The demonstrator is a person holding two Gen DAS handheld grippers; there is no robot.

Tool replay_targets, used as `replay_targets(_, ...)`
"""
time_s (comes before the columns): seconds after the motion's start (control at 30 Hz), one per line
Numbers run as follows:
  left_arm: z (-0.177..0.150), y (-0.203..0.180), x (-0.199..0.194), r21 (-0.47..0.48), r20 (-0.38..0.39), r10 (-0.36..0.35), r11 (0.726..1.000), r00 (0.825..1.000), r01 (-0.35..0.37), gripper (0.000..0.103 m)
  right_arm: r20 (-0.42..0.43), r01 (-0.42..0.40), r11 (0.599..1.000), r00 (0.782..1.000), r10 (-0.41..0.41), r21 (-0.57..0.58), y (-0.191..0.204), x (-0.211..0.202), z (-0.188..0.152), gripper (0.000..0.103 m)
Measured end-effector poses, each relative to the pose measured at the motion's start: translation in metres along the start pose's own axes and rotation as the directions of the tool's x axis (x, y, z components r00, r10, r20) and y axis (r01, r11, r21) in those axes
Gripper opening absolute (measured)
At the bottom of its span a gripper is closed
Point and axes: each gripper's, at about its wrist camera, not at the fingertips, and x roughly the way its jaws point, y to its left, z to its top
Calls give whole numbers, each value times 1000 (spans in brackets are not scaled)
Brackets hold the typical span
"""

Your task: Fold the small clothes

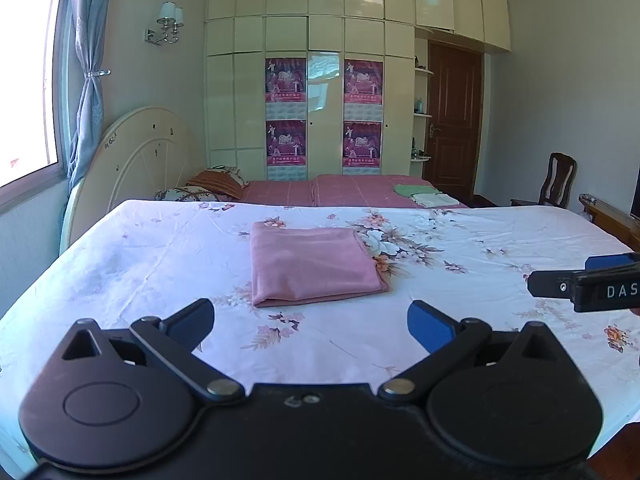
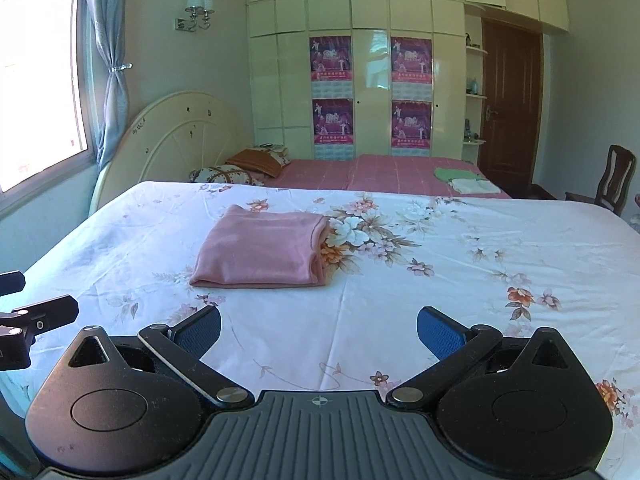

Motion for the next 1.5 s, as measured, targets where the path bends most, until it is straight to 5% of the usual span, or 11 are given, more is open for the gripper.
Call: replay_targets(1.5, 8, -3, 7, 25, 14, -1, 1000, 1000, 1, 103, 9, -5, 1000, 1000, 5, -1, -5, -1, 11, 103)
